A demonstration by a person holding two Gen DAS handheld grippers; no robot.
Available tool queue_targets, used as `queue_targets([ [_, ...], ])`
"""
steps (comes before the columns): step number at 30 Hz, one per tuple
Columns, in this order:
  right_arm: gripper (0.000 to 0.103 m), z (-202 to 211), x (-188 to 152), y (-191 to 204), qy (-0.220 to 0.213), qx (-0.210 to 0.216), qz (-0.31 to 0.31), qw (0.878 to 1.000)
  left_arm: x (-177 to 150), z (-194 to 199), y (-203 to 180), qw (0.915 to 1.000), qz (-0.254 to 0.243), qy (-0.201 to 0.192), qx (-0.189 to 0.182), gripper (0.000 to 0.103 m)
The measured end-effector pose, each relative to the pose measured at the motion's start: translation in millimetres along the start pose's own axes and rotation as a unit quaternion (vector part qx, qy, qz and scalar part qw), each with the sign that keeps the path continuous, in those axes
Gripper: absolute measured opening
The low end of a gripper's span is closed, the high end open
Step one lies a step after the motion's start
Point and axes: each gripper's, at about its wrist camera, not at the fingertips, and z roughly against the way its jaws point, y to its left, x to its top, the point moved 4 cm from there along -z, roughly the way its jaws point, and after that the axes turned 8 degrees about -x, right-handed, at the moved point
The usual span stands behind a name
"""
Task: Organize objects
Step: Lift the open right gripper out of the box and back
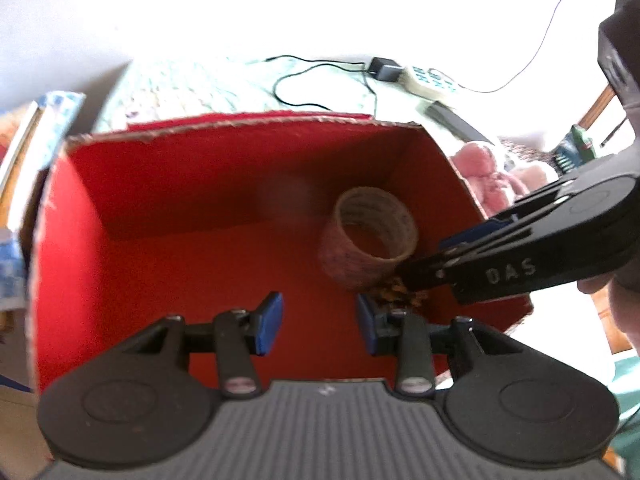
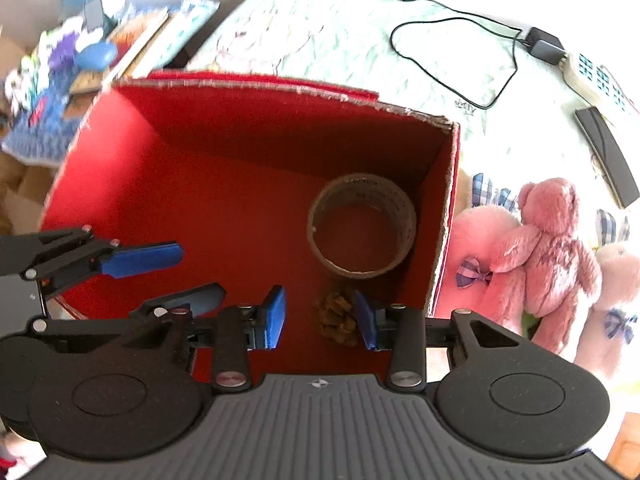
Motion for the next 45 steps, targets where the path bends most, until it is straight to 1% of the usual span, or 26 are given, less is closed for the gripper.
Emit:
queue_targets([
  [3,0.042,0,8,-10,-0.011,0.008,-0.021,1.0,1,1,-4,0.9994,-0.013,0.003,0.031,0.035],
  [6,0.042,2,1,-10,-0.021,0.016,-0.033,0.999,-1,4,-7,0.9981,-0.025,0.005,0.057,0.038],
  [7,0.042,3,-1,-10,-0.025,0.02,-0.037,0.999,-2,4,-8,0.9974,-0.027,0.006,0.067,0.042],
  [8,0.042,14,-4,-8,-0.031,0.022,-0.042,0.998,-2,6,-8,0.9967,-0.031,0.008,0.074,0.046],
  [10,0.042,15,-6,-8,-0.046,0.025,-0.048,0.997,-3,8,-9,0.9952,-0.033,0.007,0.092,0.051],
  [13,0.042,21,-8,-7,-0.072,0.027,-0.059,0.995,-4,14,-11,0.9926,-0.036,0.002,0.116,0.053],
  [16,0.042,28,-11,-7,-0.087,0.033,-0.069,0.993,-8,28,-12,0.9908,-0.03,-0.001,0.132,0.055],
  [23,0.042,46,-23,-8,-0.125,0.044,-0.07,0.989,-12,38,-22,0.9841,-0.019,-0.011,0.176,0.063],
  [26,0.042,51,-28,-9,-0.134,0.056,-0.07,0.987,-14,41,-28,0.9813,-0.016,-0.014,0.191,0.067],
  [31,0.043,57,-39,-12,-0.148,0.061,-0.072,0.985,-19,48,-42,0.9754,-0.017,-0.021,0.219,0.071],
  [34,0.043,61,-45,-15,-0.152,0.075,-0.077,0.982,-23,51,-49,0.9726,-0.012,-0.025,0.231,0.073],
  [40,0.043,78,-62,-19,-0.181,0.079,-0.064,0.978,-31,55,-63,0.9653,-0.004,-0.025,0.26,0.077],
  [45,0.043,83,-75,-27,-0.182,0.111,-0.082,0.974,-38,59,-77,0.961,-0.004,-0.03,0.275,0.08],
])
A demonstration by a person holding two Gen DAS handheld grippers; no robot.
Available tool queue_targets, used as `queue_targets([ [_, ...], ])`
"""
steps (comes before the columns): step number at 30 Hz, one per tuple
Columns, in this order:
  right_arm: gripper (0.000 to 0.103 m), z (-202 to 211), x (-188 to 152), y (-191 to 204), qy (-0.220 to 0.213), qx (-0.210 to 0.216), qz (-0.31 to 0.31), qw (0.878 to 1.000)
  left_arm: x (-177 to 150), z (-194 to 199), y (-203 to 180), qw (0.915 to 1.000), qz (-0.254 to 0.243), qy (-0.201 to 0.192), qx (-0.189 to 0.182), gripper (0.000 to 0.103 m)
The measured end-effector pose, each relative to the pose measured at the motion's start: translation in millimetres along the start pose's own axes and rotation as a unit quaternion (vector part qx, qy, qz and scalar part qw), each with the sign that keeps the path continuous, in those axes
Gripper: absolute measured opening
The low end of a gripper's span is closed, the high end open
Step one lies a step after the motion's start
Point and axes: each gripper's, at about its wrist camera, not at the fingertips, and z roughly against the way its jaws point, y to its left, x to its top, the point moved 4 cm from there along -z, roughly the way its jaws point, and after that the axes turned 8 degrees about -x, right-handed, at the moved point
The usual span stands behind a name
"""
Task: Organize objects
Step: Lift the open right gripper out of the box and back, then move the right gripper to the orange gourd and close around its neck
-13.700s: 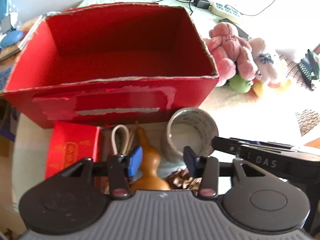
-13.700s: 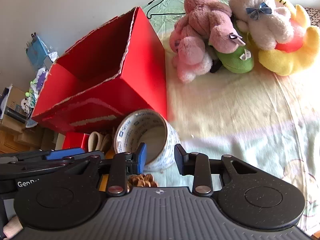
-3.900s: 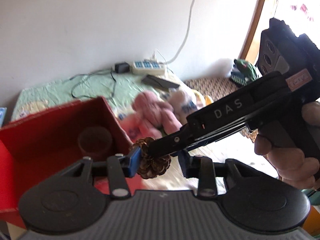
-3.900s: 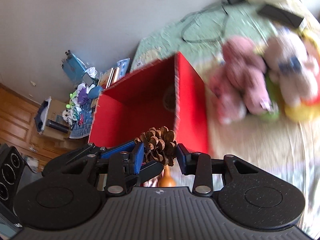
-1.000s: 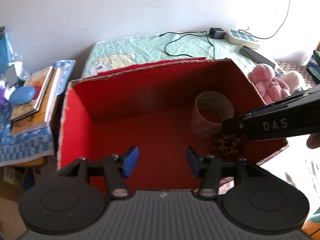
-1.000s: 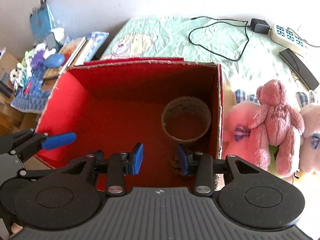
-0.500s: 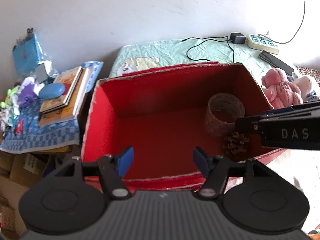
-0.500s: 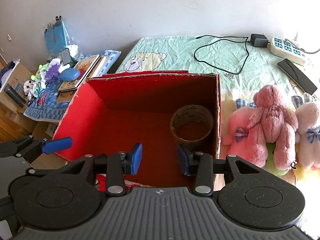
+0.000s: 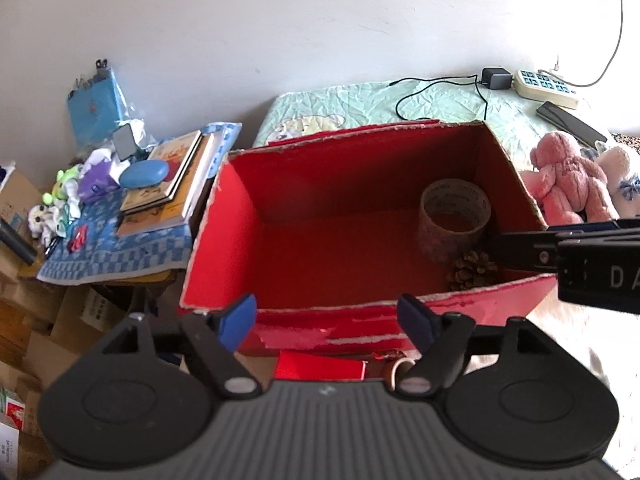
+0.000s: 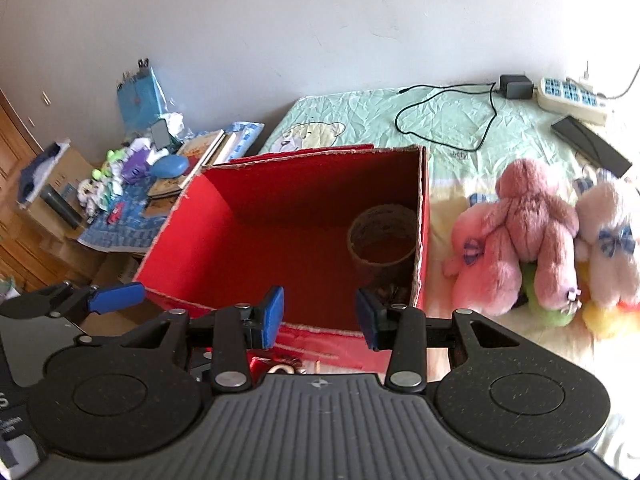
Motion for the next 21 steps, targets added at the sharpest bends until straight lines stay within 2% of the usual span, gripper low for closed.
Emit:
queue_targets([
  [7,0.043,8,-12,-9,-0.003,0.016,-0.012,1.0,-8,7,-16,0.9999,-0.004,0.003,0.012,0.087],
  [14,0.043,13,-25,-18,-0.009,0.003,0.0,1.0,-16,7,-32,0.9996,-0.015,0.018,0.015,0.09],
  [21,0.043,8,-39,-34,0.009,0.014,-0.021,1.0,-28,-2,-43,0.9985,-0.02,0.047,0.019,0.091],
])
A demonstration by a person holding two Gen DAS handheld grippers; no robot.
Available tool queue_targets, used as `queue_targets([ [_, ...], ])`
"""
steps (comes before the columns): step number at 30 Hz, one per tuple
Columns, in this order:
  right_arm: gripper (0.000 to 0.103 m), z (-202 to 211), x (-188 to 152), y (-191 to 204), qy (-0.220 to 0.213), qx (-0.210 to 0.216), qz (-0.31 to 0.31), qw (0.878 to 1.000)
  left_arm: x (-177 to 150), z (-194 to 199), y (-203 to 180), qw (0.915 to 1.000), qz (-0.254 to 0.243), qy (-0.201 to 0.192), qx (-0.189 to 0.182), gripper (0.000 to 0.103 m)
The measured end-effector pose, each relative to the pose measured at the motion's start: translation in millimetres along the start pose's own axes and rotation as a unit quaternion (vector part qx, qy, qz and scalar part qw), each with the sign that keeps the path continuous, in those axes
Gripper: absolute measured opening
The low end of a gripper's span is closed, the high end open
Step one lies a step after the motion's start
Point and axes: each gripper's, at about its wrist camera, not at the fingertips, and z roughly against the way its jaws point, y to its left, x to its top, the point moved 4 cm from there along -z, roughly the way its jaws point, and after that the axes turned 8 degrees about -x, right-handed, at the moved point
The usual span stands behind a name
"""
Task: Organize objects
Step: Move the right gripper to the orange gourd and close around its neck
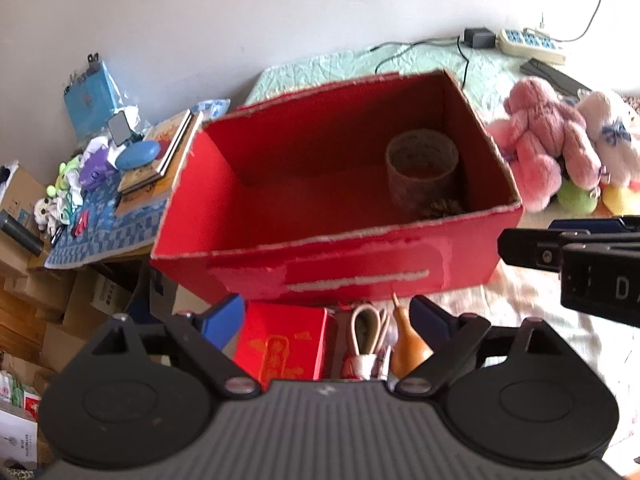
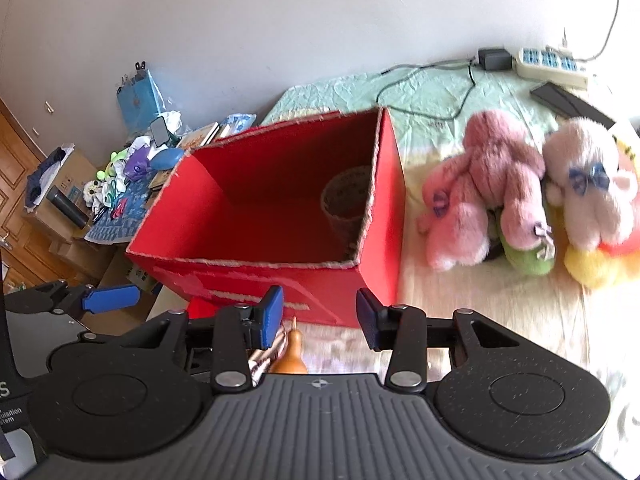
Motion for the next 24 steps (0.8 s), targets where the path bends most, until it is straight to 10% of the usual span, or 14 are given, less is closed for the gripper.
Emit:
queue_targets([
  [24,0.046,-41,-49,-15,0.11,0.084,-0.069,0.988,-33,-31,-2,0.9984,-0.001,0.056,-0.003,0.091],
])
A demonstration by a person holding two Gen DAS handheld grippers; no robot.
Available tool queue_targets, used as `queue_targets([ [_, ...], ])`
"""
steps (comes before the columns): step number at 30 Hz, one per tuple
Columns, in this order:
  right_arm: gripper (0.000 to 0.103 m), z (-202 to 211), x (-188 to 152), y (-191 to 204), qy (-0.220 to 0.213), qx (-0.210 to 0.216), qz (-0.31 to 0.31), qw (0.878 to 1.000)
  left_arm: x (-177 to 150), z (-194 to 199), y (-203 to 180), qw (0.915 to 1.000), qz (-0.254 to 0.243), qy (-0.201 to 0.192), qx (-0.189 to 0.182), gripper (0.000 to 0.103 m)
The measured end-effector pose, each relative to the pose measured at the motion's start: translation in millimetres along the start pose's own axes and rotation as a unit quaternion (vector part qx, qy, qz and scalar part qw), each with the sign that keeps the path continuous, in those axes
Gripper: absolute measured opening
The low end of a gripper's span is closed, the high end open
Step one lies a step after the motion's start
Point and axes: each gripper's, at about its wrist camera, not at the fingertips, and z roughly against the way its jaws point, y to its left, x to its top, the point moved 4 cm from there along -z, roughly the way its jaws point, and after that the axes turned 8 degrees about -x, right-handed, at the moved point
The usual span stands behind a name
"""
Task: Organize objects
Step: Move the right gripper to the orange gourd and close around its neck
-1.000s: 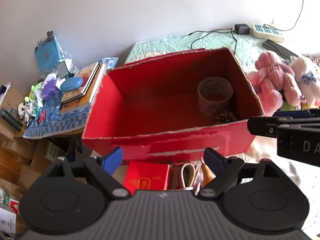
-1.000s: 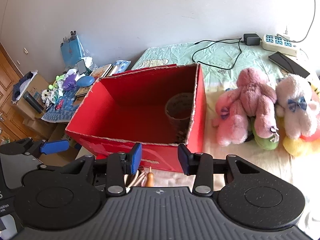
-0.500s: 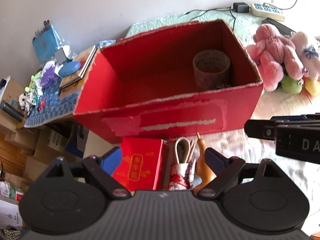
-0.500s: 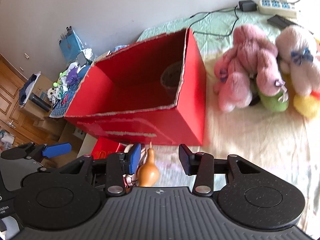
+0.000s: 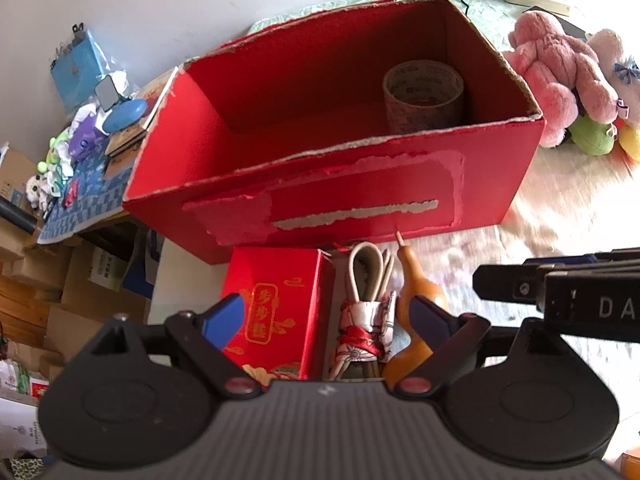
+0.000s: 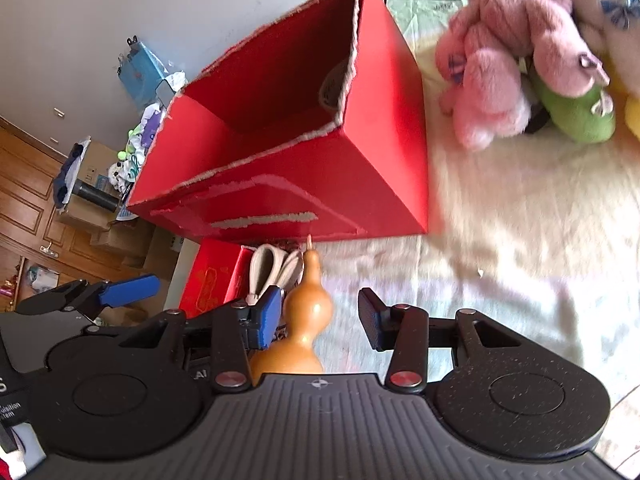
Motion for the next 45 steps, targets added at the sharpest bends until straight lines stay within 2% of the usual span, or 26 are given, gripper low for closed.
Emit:
queue_targets([
  [3,0.046,-5,-4,-7,0.012,0.007,-0.01,1.0,-5,-3,5,0.9998,0.006,-0.003,-0.018,0.089],
  [9,0.046,-11,-11,-19,0.027,0.027,-0.036,0.999,-21,0,14,0.9944,0.024,-0.018,-0.102,0.083],
  [13,0.044,-18,-15,-24,0.038,0.046,-0.044,0.997,-33,6,9,0.985,0.026,-0.032,-0.168,0.081],
  [19,0.042,-23,-16,-30,0.051,0.097,-0.06,0.992,-39,12,-3,0.9711,0.015,-0.045,-0.234,0.079],
  [25,0.041,-26,-20,-32,0.068,0.124,-0.047,0.989,-39,1,-17,0.9616,0.012,-0.033,-0.272,0.075],
  [29,0.041,-31,-22,-30,0.078,0.134,-0.043,0.987,-38,-10,-23,0.9628,0.004,-0.022,-0.269,0.075],
  [38,0.041,-40,-26,-33,0.094,0.134,-0.048,0.985,-33,-33,-23,0.9569,0.017,0.003,-0.29,0.079],
  [45,0.034,-41,-29,-51,0.113,0.153,-0.081,0.978,-34,-54,-29,0.9455,0.034,0.034,-0.322,0.081],
])
